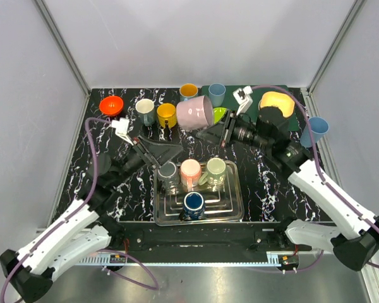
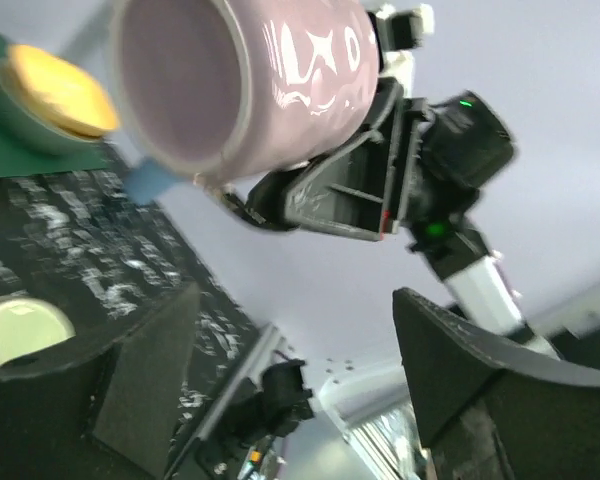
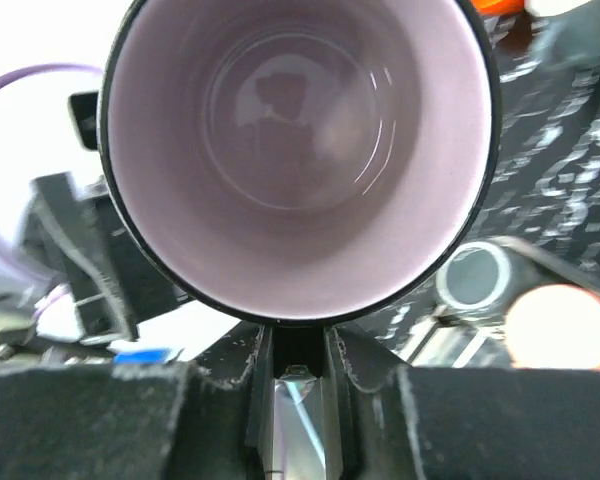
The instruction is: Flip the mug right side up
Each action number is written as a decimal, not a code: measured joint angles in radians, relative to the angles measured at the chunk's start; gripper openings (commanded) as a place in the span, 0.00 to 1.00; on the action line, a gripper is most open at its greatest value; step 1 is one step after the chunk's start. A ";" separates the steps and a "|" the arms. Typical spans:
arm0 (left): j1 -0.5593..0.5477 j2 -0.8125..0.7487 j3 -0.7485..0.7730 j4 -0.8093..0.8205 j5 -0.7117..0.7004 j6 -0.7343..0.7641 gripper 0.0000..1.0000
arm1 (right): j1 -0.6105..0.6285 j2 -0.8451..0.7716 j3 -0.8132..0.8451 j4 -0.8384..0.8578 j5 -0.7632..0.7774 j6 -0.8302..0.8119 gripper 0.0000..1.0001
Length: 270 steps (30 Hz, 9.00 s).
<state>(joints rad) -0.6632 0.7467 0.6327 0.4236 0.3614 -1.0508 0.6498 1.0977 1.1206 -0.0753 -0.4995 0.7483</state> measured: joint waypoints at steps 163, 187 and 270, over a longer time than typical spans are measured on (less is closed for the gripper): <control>0.024 -0.047 -0.046 0.063 0.067 -0.024 0.00 | 0.054 0.007 -0.118 0.270 -0.133 0.047 0.58; 0.034 -0.080 -0.033 -0.014 0.016 0.038 0.70 | 0.058 0.129 0.000 0.223 -0.205 0.060 0.00; -0.240 0.095 -0.002 -0.958 -0.407 0.531 0.77 | 0.316 0.074 0.326 -0.633 0.978 -0.476 0.72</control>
<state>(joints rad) -0.9031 0.8421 0.6308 -0.5343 -0.0456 -0.5194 0.9657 1.1721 1.4467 -0.7086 0.4789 0.2722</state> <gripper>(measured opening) 0.756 0.711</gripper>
